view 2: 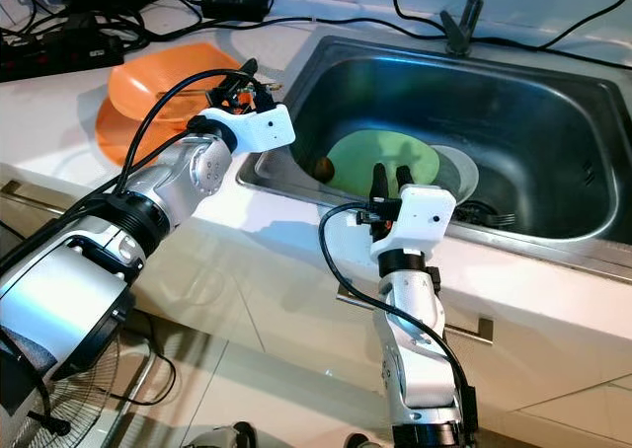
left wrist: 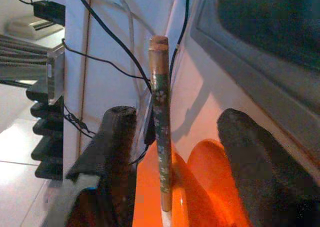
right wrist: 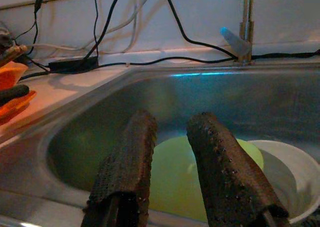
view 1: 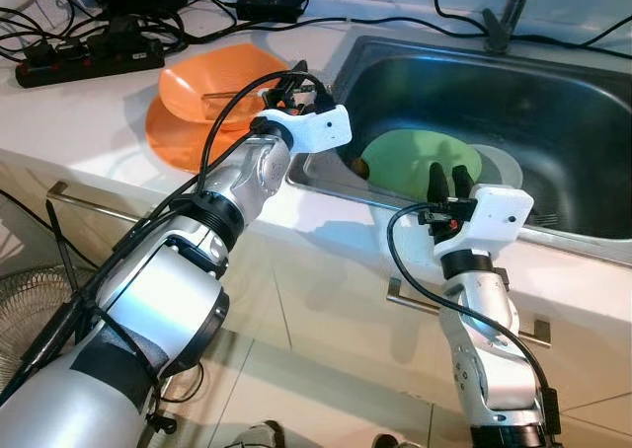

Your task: Kitchen organization

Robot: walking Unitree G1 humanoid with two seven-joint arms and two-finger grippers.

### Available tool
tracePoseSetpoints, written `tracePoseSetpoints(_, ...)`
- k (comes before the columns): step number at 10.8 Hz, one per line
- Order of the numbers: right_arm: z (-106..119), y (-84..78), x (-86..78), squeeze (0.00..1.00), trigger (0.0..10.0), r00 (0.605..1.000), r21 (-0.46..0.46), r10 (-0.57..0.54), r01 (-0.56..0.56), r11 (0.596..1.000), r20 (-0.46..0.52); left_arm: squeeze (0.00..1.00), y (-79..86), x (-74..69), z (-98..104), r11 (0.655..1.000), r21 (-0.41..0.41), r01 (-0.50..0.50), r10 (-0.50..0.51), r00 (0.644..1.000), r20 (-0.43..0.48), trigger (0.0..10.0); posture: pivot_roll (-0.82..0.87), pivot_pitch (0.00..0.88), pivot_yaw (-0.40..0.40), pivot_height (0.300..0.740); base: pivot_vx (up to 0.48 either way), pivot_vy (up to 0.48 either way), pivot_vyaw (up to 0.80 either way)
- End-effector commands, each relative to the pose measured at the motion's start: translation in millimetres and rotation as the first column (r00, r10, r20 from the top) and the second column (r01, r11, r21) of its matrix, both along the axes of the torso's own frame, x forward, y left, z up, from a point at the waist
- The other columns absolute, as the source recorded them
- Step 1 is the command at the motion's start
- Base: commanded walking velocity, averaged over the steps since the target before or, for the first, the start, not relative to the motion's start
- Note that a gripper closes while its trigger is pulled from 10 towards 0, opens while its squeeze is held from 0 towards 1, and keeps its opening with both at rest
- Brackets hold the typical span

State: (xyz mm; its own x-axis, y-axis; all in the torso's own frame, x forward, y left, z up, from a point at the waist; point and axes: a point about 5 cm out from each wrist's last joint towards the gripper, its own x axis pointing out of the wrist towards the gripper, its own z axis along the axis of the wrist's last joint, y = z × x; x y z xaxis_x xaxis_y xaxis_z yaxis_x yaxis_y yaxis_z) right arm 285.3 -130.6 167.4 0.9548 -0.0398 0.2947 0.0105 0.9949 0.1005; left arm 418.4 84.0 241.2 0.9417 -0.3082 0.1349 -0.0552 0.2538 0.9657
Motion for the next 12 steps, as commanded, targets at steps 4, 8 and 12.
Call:
tracePoseSetpoints(4, -28.3, -5.7, -6.2, 0.00, 10.0, 0.989, -0.007, -0.040, 0.040, 0.999, -0.141, 0.00, 1.0, 1.9, 12.7, 1.000, -0.012, -0.012, 0.013, 0.999, 0.044, 0.0, 0.06, 0.203, 0.067, 0.740, 0.000, 0.000, 0.00)
tracePoseSetpoints(8, -29.0, -6.6, -7.9, 0.00, 10.0, 0.988, -0.005, -0.050, 0.050, 0.999, -0.145, 0.00, -0.6, 1.4, 12.3, 1.000, -0.006, -0.004, 0.005, 0.999, 0.052, 0.0, 0.07, 0.206, 0.066, 0.740, 0.000, 0.000, 0.00)
tracePoseSetpoints(12, -28.5, -6.0, -4.3, 0.00, 10.0, 0.989, -0.005, -0.047, 0.046, 0.999, -0.142, 0.00, 0.2, 1.4, 16.1, 0.999, 0.036, -0.006, 0.003, 0.995, 0.096, 0.0, 0.07, 0.193, 0.060, 0.740, 0.000, 0.000, 0.00)
